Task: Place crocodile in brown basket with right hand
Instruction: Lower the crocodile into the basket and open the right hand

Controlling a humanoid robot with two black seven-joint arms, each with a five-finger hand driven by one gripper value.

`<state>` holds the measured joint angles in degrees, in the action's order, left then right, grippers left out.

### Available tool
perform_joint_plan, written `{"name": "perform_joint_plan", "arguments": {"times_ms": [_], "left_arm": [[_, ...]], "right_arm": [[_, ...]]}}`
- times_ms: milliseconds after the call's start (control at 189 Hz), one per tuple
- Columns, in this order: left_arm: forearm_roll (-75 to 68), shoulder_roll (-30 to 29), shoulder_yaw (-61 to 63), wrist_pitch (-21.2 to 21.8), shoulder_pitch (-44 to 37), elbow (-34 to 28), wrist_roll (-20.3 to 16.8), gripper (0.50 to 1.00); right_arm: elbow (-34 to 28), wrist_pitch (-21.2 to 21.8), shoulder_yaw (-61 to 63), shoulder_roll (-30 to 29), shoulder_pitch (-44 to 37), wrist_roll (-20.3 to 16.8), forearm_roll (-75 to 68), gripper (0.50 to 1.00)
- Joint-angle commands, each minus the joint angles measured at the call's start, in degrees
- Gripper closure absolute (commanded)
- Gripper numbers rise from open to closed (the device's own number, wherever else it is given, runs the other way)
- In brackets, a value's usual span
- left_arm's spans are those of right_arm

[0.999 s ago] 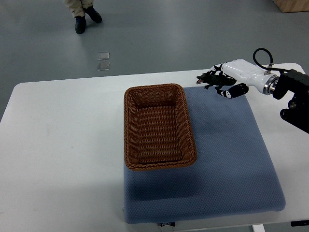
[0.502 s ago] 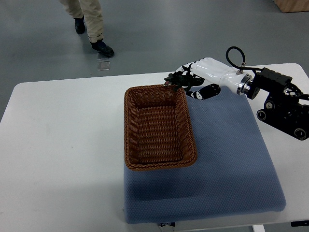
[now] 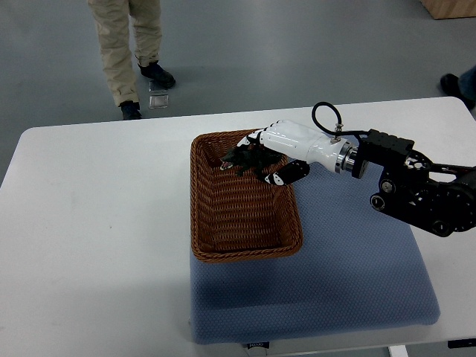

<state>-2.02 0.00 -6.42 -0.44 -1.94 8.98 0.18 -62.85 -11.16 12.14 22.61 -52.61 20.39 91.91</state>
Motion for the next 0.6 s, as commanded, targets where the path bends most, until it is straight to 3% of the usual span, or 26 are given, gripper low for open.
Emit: {"name": "perform_joint_plan", "arguments": {"times_ms": [0, 238, 349, 444, 513, 592], "left_arm": [[0.00, 0.00, 0.00, 0.00, 0.00, -0.01, 0.00, 0.500], [0.00, 0.00, 0.00, 0.00, 0.00, -0.01, 0.00, 0.500], [0.00, 0.00, 0.00, 0.00, 0.00, -0.01, 0.00, 0.500], [0.00, 0.00, 0.00, 0.00, 0.00, -0.01, 0.00, 0.500], [0.00, 0.00, 0.00, 0.00, 0.00, -0.01, 0.00, 0.500], [0.00, 0.00, 0.00, 0.00, 0.00, -0.01, 0.00, 0.500]], "right_arm": [[0.01, 0.00, -0.54, -0.11, 0.05, 0.00, 0.02, 0.983], [-1.22, 0.00, -0.63, -1.34, -0.04, 0.00, 0.02, 0.961], [-1.58, 0.00, -0.72, -2.05, 0.22, 0.00, 0.02, 0.908], [-1.58, -0.09, -1.51, -2.66, 0.14, 0.00, 0.20, 0.838], [-1.58, -0.09, -1.51, -2.66, 0.14, 0.00, 0.20, 0.746], [-1.58, -0.09, -1.51, -2.57, 0.05, 0.00, 0.20, 0.679]]}}
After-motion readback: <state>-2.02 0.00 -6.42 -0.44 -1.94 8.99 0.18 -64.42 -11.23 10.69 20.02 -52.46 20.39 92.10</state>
